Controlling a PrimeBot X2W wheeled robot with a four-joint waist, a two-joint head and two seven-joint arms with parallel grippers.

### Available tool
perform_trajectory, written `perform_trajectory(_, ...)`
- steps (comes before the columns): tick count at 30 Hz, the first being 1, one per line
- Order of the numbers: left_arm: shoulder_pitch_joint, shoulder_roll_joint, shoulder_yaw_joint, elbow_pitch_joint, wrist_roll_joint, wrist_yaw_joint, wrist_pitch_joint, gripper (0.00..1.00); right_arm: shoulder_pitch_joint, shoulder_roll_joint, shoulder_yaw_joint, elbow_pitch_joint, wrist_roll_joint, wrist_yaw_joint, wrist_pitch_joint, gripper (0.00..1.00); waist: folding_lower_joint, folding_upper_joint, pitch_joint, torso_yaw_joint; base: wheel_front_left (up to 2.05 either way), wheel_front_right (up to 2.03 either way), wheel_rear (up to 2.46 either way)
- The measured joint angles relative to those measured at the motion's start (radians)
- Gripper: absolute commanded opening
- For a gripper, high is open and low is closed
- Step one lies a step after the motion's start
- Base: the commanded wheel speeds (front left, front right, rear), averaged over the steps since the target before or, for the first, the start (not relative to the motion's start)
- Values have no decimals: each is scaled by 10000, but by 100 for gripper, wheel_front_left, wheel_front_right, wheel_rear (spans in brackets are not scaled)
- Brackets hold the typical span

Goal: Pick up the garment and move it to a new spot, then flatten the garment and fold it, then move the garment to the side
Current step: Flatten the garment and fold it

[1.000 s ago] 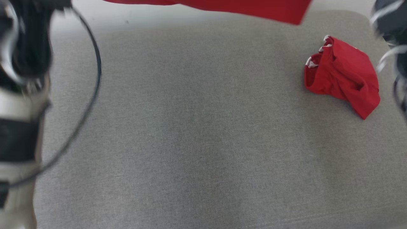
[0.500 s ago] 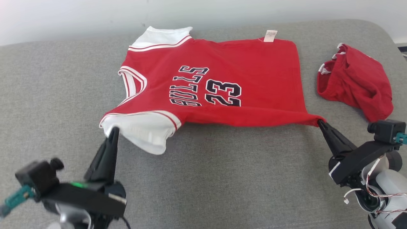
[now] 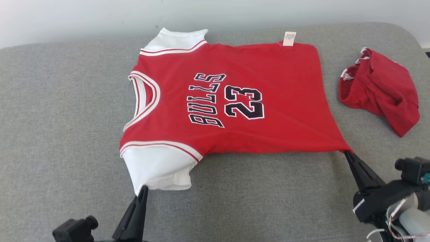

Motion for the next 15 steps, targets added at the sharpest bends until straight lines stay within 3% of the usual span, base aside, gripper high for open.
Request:
perform_trajectory(9,1060,-21,-105,104,341,69,-180,0,1279,-31,-136,-554,-36,-500,-499,0,1,0,-26,91,0,0,0)
perform_trajectory(15,1089,309,-171,-90,581,94,-173,0,1860,-117,-468,-920,-36,-807,-642,0,1,-1,-96,128,0,0,0)
